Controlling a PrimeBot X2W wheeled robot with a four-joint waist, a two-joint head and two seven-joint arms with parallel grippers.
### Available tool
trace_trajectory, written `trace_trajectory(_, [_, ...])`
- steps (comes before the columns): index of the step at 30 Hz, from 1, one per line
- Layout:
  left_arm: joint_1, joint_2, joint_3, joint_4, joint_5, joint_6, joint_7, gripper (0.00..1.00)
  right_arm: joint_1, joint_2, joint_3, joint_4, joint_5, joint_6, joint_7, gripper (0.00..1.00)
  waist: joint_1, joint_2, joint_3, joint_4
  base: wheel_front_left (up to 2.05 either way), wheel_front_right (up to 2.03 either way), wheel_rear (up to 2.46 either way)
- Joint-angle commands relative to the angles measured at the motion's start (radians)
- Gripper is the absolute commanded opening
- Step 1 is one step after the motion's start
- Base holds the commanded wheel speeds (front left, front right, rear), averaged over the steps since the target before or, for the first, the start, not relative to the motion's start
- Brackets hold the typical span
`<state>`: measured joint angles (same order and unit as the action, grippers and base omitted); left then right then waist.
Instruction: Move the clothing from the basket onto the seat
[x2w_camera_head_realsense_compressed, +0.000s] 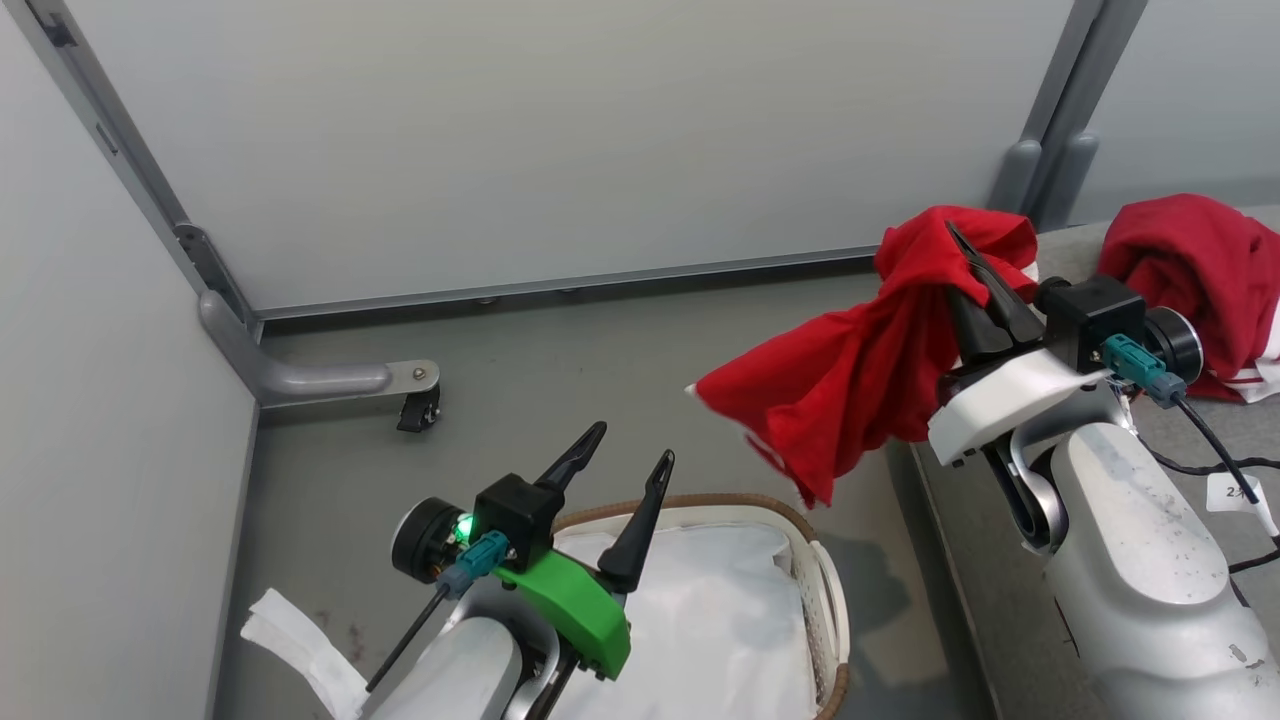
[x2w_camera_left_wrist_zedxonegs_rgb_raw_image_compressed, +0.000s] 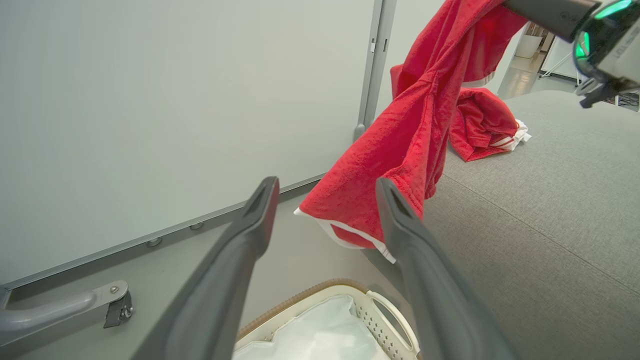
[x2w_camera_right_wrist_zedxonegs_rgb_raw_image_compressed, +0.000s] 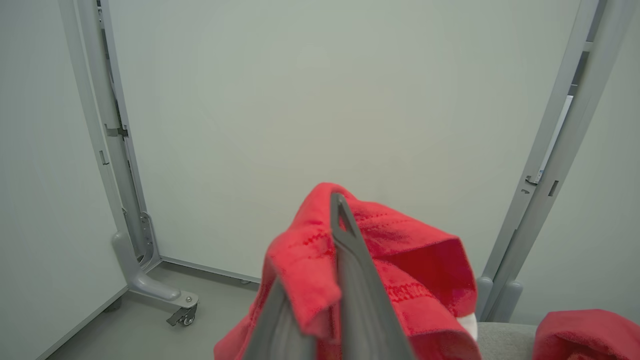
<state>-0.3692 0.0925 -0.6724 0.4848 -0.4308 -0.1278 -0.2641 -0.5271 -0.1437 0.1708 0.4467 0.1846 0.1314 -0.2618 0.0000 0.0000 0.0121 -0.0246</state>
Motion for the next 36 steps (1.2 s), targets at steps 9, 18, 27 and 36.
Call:
trace_trajectory(9, [0.041, -0.014, 0.015, -0.017, 0.042, -0.004, 0.000, 1.00, -0.018, 0.010, 0.005, -0.017, -0.011, -0.001, -0.005, 0.00, 0.0000, 0.0000, 0.044, -0.106, 0.00, 0.00, 0.00])
trace_trajectory(18, [0.018, -0.020, 0.008, -0.041, 0.059, -0.004, 0.000, 1.00, -0.020, -0.010, -0.012, -0.044, -0.013, -0.001, -0.005, 0.00, 0.0000, 0.0000, 0.090, -0.252, 0.00, 0.00, 0.00])
trace_trajectory(27, [-0.013, -0.011, -0.006, -0.050, 0.080, -0.004, 0.000, 1.00, -0.043, -0.011, -0.057, -0.072, -0.026, -0.001, -0.005, 0.00, 0.0000, 0.0000, 0.155, -0.362, 0.00, 0.00, 0.00])
trace_trajectory(36, [-0.035, -0.001, -0.023, -0.055, 0.086, -0.004, 0.000, 1.00, -0.118, -0.047, -0.093, -0.105, -0.031, -0.001, -0.005, 0.00, 0.0000, 0.0000, 0.207, -0.374, 0.00, 0.00, 0.00])
